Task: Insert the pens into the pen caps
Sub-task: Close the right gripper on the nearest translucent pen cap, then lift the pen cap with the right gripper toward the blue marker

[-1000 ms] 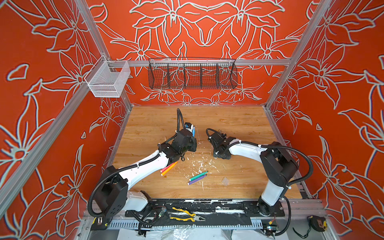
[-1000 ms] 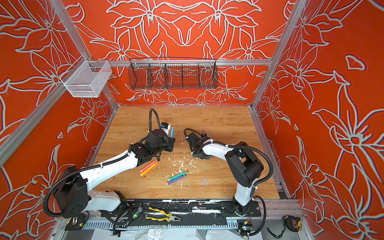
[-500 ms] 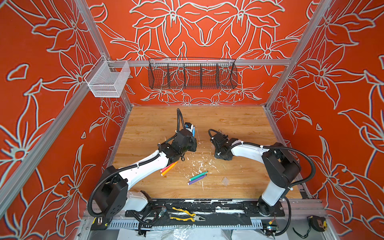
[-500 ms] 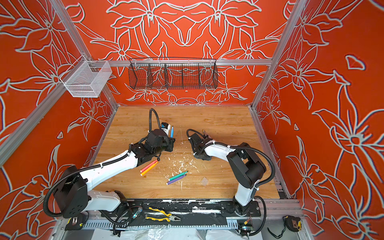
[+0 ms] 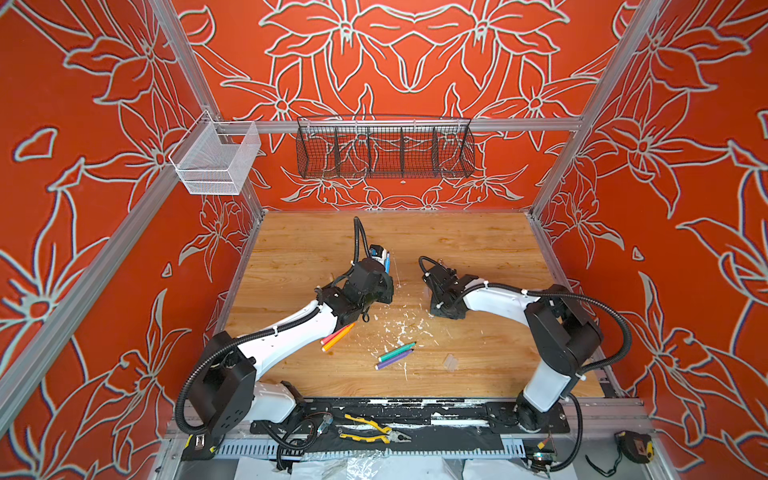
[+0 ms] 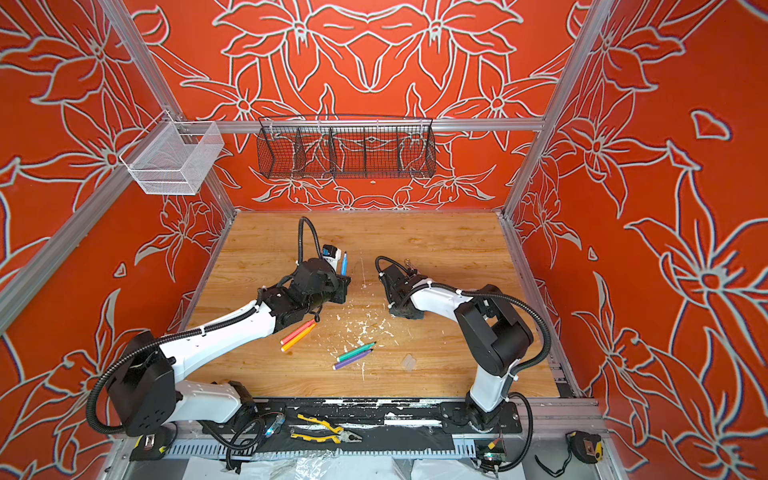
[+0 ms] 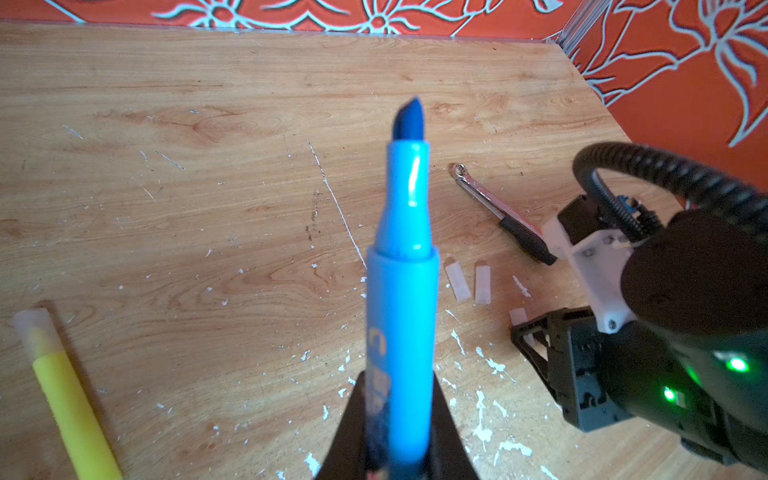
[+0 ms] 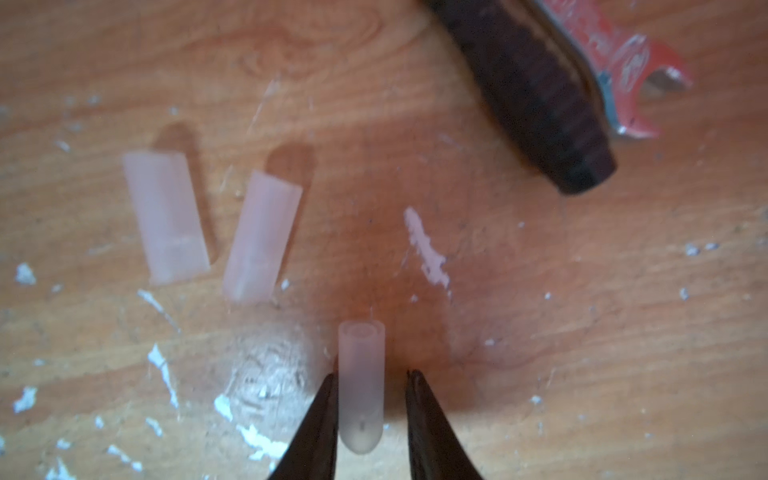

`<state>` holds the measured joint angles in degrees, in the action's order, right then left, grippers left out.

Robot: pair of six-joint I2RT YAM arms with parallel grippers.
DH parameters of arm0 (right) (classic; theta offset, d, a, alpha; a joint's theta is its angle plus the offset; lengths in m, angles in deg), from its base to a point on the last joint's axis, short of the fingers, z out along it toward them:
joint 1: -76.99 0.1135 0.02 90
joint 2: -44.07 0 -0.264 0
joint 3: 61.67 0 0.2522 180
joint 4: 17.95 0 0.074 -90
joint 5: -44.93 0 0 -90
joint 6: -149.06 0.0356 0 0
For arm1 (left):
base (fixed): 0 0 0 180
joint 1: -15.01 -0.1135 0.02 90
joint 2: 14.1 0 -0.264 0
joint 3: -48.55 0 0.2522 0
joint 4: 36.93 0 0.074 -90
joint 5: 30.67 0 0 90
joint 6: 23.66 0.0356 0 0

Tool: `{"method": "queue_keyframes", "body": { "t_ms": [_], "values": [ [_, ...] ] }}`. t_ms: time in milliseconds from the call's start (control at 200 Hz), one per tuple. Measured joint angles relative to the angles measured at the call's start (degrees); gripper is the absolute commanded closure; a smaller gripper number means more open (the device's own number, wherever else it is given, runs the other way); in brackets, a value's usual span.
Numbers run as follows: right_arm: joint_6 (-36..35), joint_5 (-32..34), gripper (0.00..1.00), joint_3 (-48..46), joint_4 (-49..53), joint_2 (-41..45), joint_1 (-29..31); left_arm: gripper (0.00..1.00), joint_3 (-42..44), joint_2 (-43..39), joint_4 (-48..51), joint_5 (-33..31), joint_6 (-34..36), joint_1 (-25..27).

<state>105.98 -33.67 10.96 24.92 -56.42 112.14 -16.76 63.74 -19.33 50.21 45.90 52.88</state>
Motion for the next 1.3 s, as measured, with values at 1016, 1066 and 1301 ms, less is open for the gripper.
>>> {"method": "queue_keyframes", "body": {
  "t_ms": [1016, 1066, 1301],
  "values": [
    [-3.0, -1.9, 0.88, 2.4, -0.9, -1.8, -1.7, 1.00, 0.0, 0.0, 0.0, 1.0, 0.0, 0.0],
    [-3.1, -2.0, 0.88, 1.4, -0.9, -0.8, -1.7, 1.00, 0.0, 0.0, 0.0, 1.3, 0.0, 0.0],
    [-3.6, -2.0, 0.91, -3.1, -0.5, 5.1, -1.7, 1.00, -0.2, 0.3, 0.0, 3.2, 0.0, 0.3]
  ]
}}
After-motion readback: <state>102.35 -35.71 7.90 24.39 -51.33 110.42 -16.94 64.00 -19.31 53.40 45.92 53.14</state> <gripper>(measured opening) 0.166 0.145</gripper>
